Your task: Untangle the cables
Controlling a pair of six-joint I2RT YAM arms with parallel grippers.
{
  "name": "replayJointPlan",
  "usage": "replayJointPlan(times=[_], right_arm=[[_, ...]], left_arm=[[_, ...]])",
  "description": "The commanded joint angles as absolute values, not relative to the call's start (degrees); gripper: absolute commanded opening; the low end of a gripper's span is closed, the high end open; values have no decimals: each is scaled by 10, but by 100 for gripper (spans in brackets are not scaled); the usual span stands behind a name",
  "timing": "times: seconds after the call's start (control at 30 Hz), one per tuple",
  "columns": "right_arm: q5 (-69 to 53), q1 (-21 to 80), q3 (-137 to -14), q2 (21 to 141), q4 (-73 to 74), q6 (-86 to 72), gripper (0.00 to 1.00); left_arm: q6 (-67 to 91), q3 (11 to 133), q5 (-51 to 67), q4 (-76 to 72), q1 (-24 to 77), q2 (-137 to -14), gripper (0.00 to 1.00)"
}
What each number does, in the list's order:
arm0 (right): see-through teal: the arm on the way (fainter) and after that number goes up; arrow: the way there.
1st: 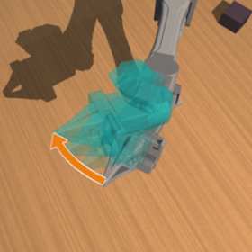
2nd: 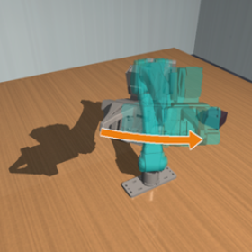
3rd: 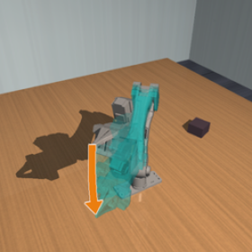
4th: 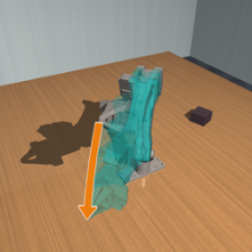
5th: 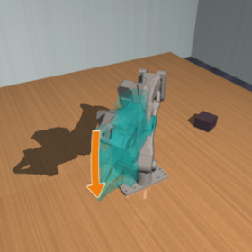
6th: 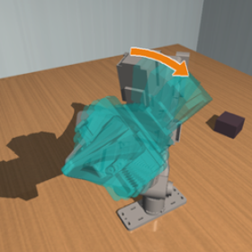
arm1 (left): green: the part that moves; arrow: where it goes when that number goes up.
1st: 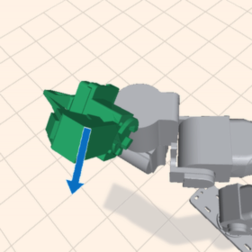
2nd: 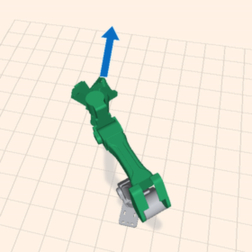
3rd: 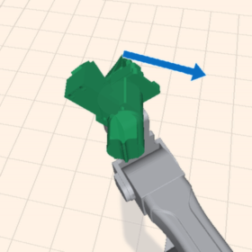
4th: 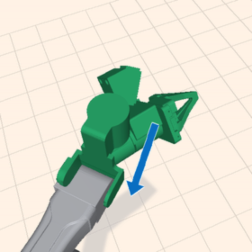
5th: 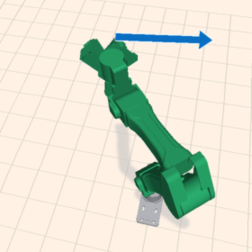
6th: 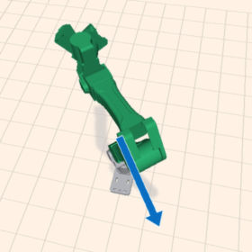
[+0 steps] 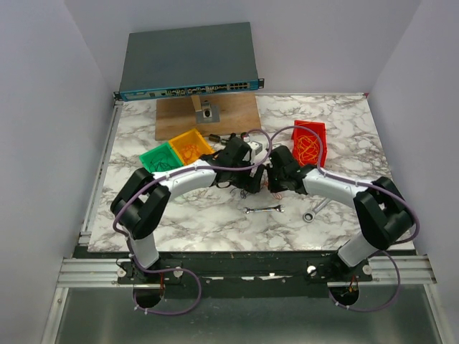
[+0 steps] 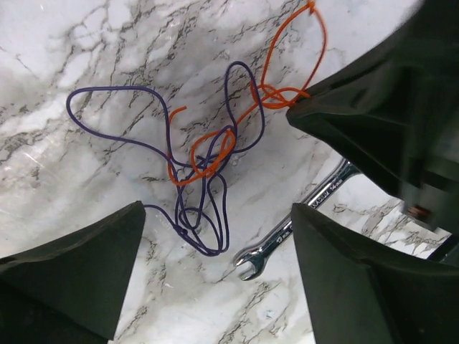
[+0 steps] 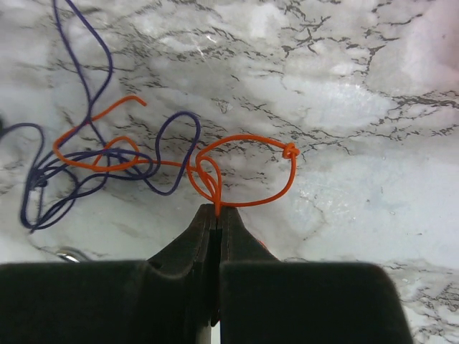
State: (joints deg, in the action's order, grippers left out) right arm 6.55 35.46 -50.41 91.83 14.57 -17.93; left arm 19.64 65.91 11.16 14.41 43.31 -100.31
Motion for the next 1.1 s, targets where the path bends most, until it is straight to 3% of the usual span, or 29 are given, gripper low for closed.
replayJointPlan(times=[0.0,0.13,0.4,0.67,0.93,1.07], right_arm=[[90,356,-499,875,144,-200,1],[112,345,-501,850,156,-210,1],[155,293,-481,792,166,-250,1],[189,220,-451,684,166,-301,1],[310,173,-431,595,195,-382,0],[237,172,-416,563,160,-345,1]], left_arm=[[194,681,95,183,437,-1035,80],[196,646,101,162,437,-1026,70],[206,592,61,144,431,-971,1],[236,506,33,102,389,-812,0],[316,410,-11,116,294,-603,0],[376,363,-36,128,241,-486,0]])
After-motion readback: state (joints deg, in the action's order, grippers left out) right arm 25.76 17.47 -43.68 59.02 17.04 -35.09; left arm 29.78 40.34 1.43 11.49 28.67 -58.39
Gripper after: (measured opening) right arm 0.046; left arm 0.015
